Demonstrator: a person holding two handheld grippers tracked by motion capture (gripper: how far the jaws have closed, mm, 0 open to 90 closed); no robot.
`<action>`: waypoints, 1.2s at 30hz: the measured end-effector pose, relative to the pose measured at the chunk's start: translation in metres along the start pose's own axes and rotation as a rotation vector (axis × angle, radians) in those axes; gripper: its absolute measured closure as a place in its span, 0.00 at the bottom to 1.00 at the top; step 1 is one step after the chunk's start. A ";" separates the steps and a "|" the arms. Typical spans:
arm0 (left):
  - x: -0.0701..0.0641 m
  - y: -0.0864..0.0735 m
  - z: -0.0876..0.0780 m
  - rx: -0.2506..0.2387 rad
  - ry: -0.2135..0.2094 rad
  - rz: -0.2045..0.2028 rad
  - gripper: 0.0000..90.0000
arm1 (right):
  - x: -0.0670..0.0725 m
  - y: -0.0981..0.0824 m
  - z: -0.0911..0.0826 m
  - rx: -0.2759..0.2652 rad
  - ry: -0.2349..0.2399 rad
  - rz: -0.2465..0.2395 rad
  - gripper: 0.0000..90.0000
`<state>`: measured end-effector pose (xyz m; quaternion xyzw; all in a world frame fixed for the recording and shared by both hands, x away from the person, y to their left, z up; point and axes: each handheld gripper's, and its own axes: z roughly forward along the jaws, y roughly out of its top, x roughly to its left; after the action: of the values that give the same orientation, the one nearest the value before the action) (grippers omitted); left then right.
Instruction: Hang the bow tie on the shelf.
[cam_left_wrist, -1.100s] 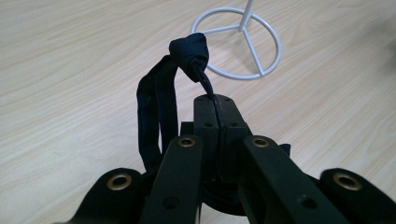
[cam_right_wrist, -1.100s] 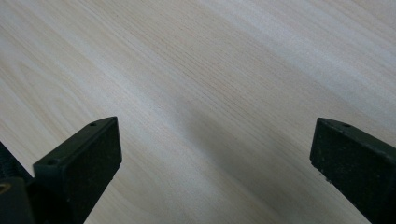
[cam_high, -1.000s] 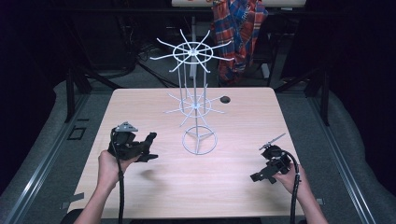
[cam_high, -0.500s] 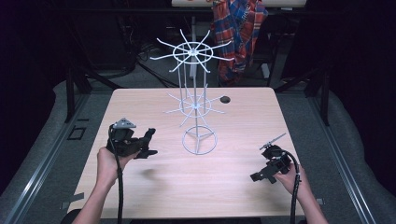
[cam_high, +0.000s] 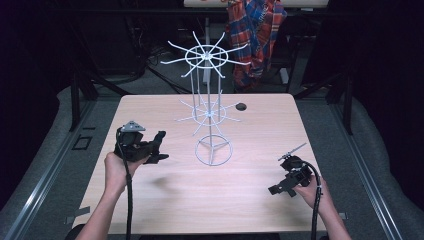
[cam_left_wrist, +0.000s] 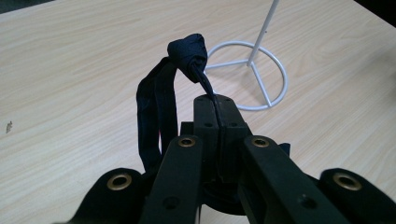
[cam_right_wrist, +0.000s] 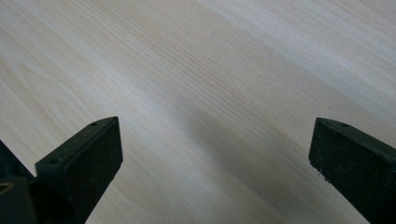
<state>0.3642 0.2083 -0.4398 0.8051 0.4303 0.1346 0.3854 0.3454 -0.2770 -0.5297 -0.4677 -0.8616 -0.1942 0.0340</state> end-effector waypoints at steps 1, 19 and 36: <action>0.000 0.001 0.000 -0.008 0.002 -0.001 0.99 | -0.001 0.000 0.000 0.006 0.000 -0.005 0.03; 0.002 0.012 -0.002 -0.051 -0.006 -0.008 0.99 | -0.001 0.000 0.000 0.012 -0.001 -0.003 0.04; -0.002 0.024 -0.005 -0.090 -0.012 0.008 0.99 | 0.000 -0.001 0.002 -0.015 -0.003 0.022 0.04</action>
<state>0.3743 0.2018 -0.4186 0.7894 0.4182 0.1509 0.4232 0.3448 -0.2774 -0.5316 -0.4774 -0.8551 -0.1998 0.0314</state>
